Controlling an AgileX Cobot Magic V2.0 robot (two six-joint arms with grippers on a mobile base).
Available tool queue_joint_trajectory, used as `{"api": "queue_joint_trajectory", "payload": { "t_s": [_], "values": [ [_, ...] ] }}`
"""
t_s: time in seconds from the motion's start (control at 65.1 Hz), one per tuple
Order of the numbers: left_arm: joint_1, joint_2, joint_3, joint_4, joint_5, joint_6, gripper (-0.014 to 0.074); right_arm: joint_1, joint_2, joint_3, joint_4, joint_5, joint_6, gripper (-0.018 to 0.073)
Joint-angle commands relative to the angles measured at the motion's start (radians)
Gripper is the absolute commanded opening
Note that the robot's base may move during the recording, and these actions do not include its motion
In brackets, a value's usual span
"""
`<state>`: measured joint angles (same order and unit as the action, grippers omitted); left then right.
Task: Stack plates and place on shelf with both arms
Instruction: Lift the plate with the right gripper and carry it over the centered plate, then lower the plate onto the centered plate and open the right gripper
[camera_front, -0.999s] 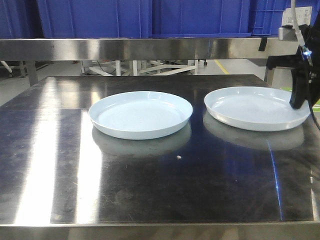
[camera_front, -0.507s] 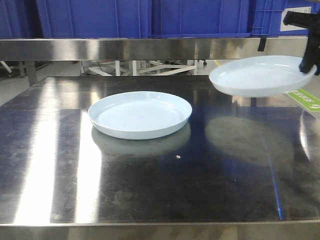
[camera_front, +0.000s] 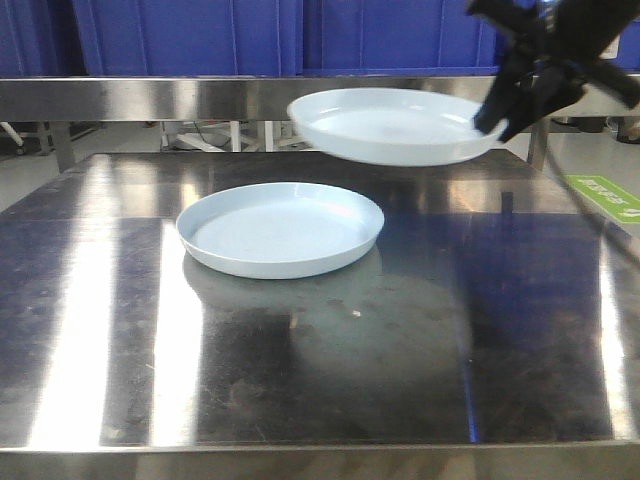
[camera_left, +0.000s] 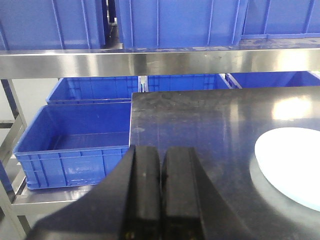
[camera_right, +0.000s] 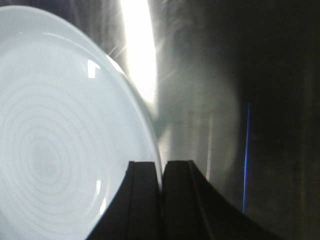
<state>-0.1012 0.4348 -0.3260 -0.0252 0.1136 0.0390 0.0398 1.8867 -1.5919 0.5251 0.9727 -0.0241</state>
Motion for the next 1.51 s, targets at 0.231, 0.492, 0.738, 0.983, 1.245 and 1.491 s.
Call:
{"api": "queue_joint_trajectory", "payload": {
  "t_s": [0.231,0.492,0.738,0.983,1.245,1.491],
  "values": [
    [0.001,0.004,-0.03,-0.001,-0.084,-0.005,0.0083,0.131,-0.037,-0.01,0.047,-0.123,-0.013,0.0048],
    [0.001,0.004,-0.03,-0.001,-0.084,-0.005,0.0083,0.181,0.005,-0.01,0.047,-0.122,-0.013,0.0048],
    [0.001,0.004,-0.03,-0.001,-0.084,-0.005,0.0083,0.206,0.03,-0.01,0.044,-0.141,-0.01,0.0088],
    [0.001,0.004,-0.03,-0.001,-0.084,-0.005,0.0083,0.209,0.036,-0.01,0.044,-0.145,-0.01,0.0179],
    [0.001,0.004,-0.03,-0.001,-0.084,-0.005,0.0083,0.229,0.054,-0.01,0.044,-0.151,-0.009,0.0238],
    [0.001,0.004,-0.03,-0.001,-0.084,-0.005,0.0083,0.229,0.057,-0.01,0.039,-0.155,-0.009,0.0335]
  ]
}}
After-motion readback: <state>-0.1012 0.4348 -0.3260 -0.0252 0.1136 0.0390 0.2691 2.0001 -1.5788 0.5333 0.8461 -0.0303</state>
